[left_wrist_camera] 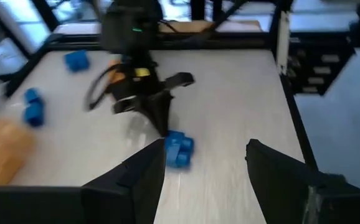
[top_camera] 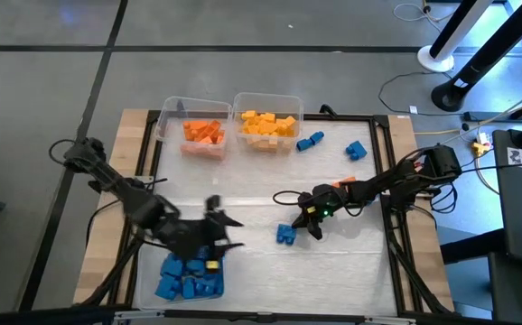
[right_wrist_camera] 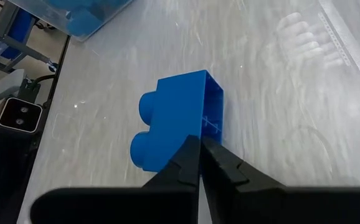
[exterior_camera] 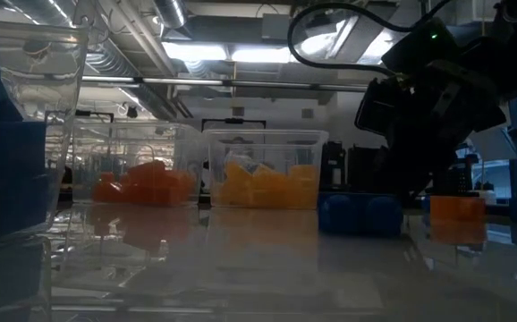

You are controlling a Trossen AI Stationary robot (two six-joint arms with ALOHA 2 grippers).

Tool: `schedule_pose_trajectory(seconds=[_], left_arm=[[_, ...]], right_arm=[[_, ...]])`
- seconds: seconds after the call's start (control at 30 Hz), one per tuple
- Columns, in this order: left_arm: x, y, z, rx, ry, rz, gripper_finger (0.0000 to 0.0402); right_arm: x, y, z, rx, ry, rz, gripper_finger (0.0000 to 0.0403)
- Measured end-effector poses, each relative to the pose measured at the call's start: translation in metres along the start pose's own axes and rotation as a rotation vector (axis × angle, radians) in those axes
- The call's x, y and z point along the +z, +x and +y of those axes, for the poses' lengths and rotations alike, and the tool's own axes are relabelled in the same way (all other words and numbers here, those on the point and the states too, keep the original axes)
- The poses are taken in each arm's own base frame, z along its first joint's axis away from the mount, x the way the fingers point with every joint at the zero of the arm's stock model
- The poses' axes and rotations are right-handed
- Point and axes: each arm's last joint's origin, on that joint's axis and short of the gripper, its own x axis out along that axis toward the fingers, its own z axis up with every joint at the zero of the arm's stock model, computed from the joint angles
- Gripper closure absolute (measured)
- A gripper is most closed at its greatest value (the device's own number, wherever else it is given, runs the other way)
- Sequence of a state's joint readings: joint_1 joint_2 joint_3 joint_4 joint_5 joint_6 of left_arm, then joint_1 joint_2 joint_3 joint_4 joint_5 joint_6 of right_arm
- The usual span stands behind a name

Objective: Sort blocks
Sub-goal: Put the blue game piece into the bottom transparent bin

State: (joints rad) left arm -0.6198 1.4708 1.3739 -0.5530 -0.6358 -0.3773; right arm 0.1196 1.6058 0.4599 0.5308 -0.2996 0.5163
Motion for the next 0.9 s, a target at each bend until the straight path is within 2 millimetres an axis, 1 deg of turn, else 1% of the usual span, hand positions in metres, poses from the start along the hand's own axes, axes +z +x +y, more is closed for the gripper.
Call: schedule_pose_trajectory(seconds=[0.13, 0.3, 0.37, 0.43, 0.53, 0.6, 0.7, 0.8, 0.9], left_arm=[[-0.007, 0.047, -0.005, -0.073, 0.103, 0.06, 0.0194], [-0.034, 0.11, -0.011, -0.162, 0.196, 0.194, 0.0194], [-0.046, 0.134, -0.013, -0.174, 0.223, 0.223, 0.0194], [-0.058, 0.152, -0.013, -0.165, 0.253, 0.248, 0.0194], [-0.072, 0.174, -0.01, -0.16, 0.264, 0.284, 0.0194], [-0.08, 0.186, -0.008, -0.18, 0.256, 0.311, 0.0194], [-0.088, 0.202, -0.007, -0.193, 0.236, 0.306, 0.0194], [-0.095, 0.215, -0.005, -0.188, 0.236, 0.292, 0.0194], [-0.103, 0.223, -0.004, -0.185, 0.268, 0.303, 0.0194]], right_arm=[[0.0, 0.0, 0.0, -0.001, 0.001, 0.0, 0.0386], [0.0, 0.0, 0.0, 0.004, 0.001, 0.003, 0.0386], [0.0, 0.0, 0.0, 0.005, 0.001, 0.003, 0.0386], [0.0, 0.0, 0.0, 0.013, 0.002, 0.008, 0.0386], [0.0, 0.0, 0.0, 0.017, 0.002, 0.011, 0.0386], [0.0, 0.0, 0.0, 0.019, 0.002, 0.013, 0.0386], [0.0, 0.0, 0.0, 0.02, 0.002, 0.014, 0.0386], [-0.001, 0.0, 0.0, 0.02, 0.003, 0.014, 0.0386], [-0.001, 0.0, 0.0, 0.02, 0.003, 0.014, 0.0383]])
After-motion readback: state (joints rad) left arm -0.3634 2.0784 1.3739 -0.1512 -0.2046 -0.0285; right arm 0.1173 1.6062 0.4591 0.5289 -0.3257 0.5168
